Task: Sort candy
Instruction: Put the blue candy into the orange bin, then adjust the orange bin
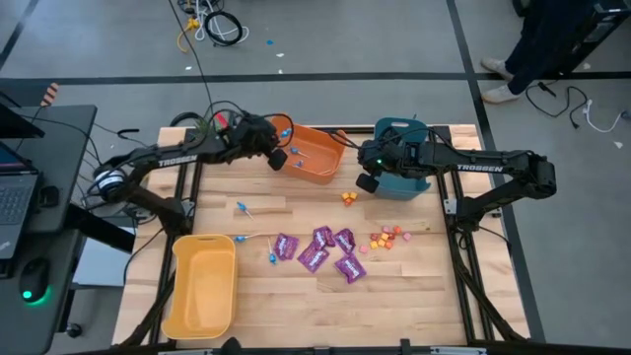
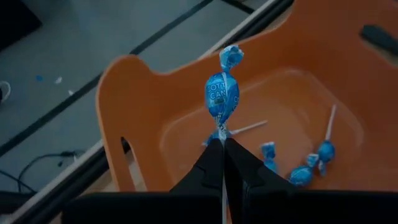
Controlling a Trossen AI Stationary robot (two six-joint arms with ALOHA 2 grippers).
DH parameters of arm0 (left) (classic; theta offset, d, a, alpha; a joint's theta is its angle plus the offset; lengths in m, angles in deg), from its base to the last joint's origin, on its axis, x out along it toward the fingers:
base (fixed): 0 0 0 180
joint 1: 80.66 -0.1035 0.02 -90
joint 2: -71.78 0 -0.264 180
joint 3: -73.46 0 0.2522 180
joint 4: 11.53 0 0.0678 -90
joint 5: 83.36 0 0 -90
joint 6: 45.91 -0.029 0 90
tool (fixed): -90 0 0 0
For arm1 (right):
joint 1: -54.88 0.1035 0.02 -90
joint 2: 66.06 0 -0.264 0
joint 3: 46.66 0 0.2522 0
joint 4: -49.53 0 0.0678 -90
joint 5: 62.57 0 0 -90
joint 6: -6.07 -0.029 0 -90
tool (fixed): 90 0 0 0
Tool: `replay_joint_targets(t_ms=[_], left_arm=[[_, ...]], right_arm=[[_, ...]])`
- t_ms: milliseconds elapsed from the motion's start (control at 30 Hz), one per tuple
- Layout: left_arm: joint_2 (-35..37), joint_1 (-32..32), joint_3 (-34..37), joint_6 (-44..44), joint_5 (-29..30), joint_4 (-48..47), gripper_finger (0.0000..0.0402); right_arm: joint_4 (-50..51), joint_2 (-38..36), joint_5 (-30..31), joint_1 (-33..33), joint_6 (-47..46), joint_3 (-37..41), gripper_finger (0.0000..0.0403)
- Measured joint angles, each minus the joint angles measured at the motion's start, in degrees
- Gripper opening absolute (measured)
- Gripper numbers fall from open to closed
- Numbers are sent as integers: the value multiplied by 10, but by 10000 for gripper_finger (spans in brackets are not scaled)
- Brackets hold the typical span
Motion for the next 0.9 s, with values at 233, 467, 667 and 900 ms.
replay_joint_targets(t_ms=[233,467,667,900], left_arm=[[-24,-6,0,2,-16,1,2],[-31,-6,0,16,-16,-5,30],[-31,-6,0,28,-17,-5,50],[-31,-6,0,32,-37,-2,69]], right_arm=[[0,0,0,0,0,0,87],[0,0,0,0,0,0,87],[0,0,0,0,-3,0,87],[-22,6,-29,0,-9,0,87]])
